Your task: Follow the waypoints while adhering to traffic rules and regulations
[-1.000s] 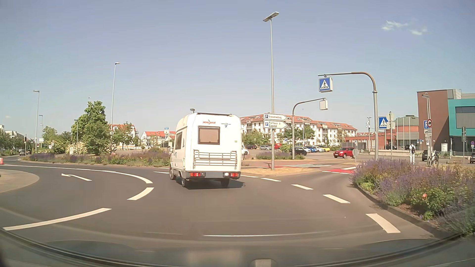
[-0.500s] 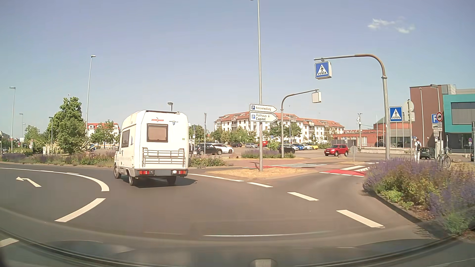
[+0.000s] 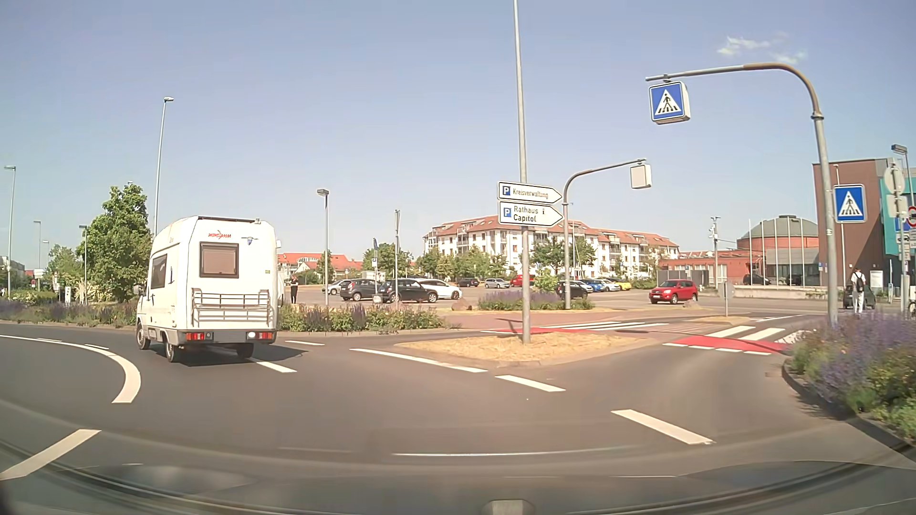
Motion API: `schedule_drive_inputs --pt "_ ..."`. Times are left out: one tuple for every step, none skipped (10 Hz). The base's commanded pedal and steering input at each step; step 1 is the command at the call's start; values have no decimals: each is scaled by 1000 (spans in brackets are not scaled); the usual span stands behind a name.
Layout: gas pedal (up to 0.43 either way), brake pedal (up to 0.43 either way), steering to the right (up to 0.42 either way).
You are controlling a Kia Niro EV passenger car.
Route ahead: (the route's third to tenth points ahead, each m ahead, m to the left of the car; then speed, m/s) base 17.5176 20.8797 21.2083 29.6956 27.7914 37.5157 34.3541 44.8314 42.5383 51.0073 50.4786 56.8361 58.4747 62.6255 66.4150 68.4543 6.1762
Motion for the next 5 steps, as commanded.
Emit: schedule_drive_inputs --pt "39 0 -134" --pt "39 0 -161" --pt "20 0 -184" --pt "20 0 -202" --pt "20 0 -219"
